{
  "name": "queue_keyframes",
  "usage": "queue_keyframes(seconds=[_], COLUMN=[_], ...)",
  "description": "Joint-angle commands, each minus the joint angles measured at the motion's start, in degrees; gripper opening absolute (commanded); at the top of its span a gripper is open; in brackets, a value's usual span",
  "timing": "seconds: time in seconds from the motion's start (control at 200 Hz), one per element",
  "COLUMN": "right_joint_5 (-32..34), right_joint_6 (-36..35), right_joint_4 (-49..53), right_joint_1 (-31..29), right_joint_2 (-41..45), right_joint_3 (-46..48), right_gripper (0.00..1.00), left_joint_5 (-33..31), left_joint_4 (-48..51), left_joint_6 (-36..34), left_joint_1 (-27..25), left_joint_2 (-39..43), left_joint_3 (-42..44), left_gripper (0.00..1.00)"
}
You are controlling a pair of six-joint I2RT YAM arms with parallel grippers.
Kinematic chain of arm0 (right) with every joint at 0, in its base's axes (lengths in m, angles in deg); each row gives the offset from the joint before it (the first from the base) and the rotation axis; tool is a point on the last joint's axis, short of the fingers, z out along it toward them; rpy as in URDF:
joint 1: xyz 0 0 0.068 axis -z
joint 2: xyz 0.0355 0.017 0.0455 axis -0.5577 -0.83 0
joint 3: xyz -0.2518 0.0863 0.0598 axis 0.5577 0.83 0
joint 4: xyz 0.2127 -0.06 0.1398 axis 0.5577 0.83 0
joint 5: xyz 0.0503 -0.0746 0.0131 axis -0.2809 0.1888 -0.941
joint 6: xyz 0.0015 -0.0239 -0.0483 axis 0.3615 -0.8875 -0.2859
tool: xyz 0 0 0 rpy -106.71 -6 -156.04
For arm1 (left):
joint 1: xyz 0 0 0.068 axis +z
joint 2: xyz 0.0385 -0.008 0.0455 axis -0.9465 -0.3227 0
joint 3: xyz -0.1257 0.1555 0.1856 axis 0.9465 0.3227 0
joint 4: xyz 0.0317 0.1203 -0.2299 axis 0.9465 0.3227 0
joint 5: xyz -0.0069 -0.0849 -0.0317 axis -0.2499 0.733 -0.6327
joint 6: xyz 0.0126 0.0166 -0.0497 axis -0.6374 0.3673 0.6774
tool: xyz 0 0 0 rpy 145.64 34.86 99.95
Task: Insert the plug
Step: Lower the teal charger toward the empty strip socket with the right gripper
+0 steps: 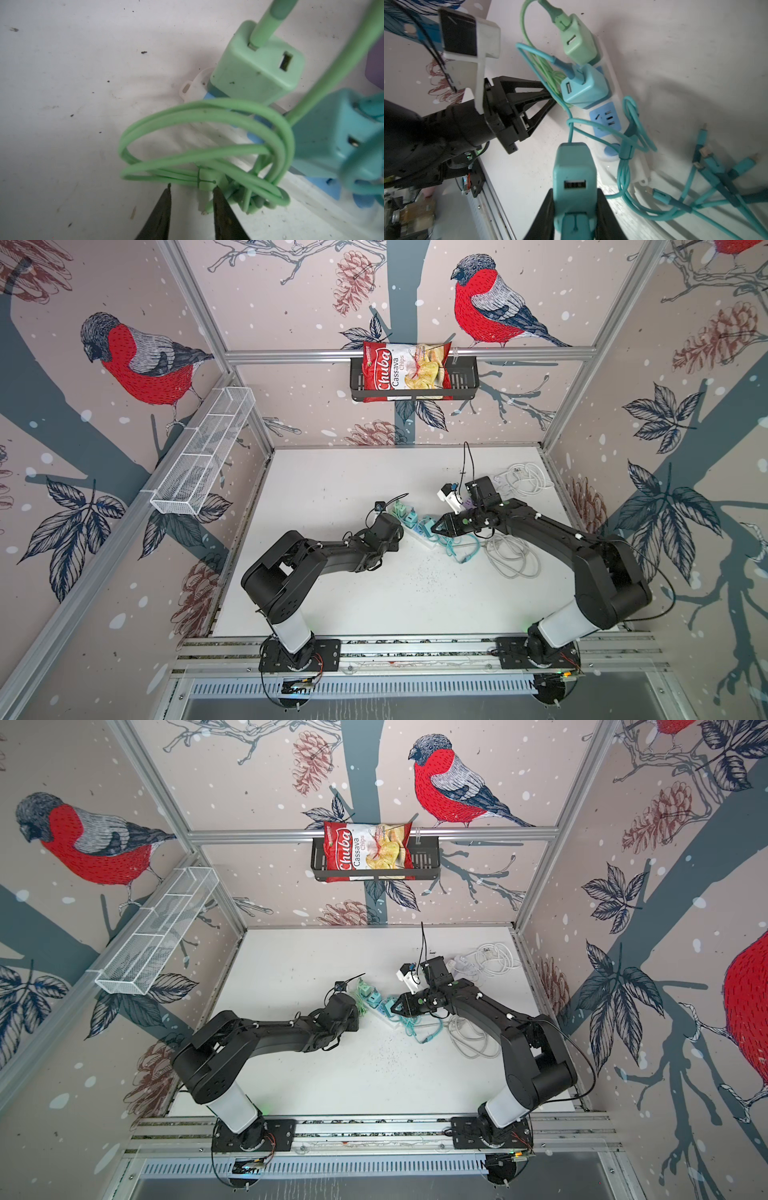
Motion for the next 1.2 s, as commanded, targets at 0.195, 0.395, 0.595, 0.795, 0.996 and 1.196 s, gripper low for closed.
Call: queue_keyframes(seconds=[0.195,0.395,0.595,0.795,0.996,1.196], right_joint_5=[-7.5,3.0,11.8,14.2,18.6,17.9], right_joint_6=[5.2,8.0,9.1,7.8,6.2,6.3], right_joint_4=[-5.8,-3.3,0.1,0.9,1.3,-0.4], right_joint_1=[-3.4,-7.2,-6.9,-2.0,-0.4,-2.1], right_joint_2=[4.7,7.0,9.7,11.2,5.2,2.5], right_joint_3=[1.8,3.8,4.5,4.4,2.8,3.2], right_gripper=[0.12,0.12,0.11,0.11,0.10,0.09], left_joint_5=[-3.0,-3.1,-4.0,-3.5,0.9,-0.3], left_joint_4=[1.6,2.8,3.7,4.5,5.8,6.9], left_joint_6=[-0.6,-1.6,-2.4,-2.3,-2.1,-1.3], left_joint_1=[0.0,0.9,2.2,2.6,2.2,0.4], left_joint_2=[3.1,6.9,11.1,15.0,19.0,23.0], left_joint_3=[0.0,1.3,4.0,6.0,7.0,7.1], left_gripper=[0.35,0.35,0.35,0.35,0.35,0.35])
